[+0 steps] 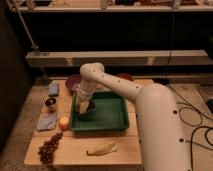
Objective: Wipe tray with eraser
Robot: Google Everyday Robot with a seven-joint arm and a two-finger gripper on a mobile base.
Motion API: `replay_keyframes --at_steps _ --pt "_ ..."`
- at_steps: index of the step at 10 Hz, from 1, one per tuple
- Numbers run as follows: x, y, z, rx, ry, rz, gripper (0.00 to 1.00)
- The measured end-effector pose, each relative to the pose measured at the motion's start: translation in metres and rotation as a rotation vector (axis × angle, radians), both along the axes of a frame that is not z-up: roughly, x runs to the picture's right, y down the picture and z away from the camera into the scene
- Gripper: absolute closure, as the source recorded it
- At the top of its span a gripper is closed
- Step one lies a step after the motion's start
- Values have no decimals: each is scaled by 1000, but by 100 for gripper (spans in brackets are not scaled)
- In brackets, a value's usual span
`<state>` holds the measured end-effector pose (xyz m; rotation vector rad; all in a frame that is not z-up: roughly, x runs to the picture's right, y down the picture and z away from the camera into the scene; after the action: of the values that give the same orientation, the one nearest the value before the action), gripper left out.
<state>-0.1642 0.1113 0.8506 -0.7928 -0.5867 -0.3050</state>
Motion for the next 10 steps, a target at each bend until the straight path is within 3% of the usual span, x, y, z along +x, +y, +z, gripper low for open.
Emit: replay_keyframes --at_steps 2,4,5,7,10 --pt "-7 30 -15 -18 -31 -27 100" --pt "8 49 -21 -35 -44 -40 100" --pt "17 50 -21 -37 -44 -36 100" --pt "62 46 -17 -42 -18 -20 100" --pt "103 20 7 -41 36 16 100"
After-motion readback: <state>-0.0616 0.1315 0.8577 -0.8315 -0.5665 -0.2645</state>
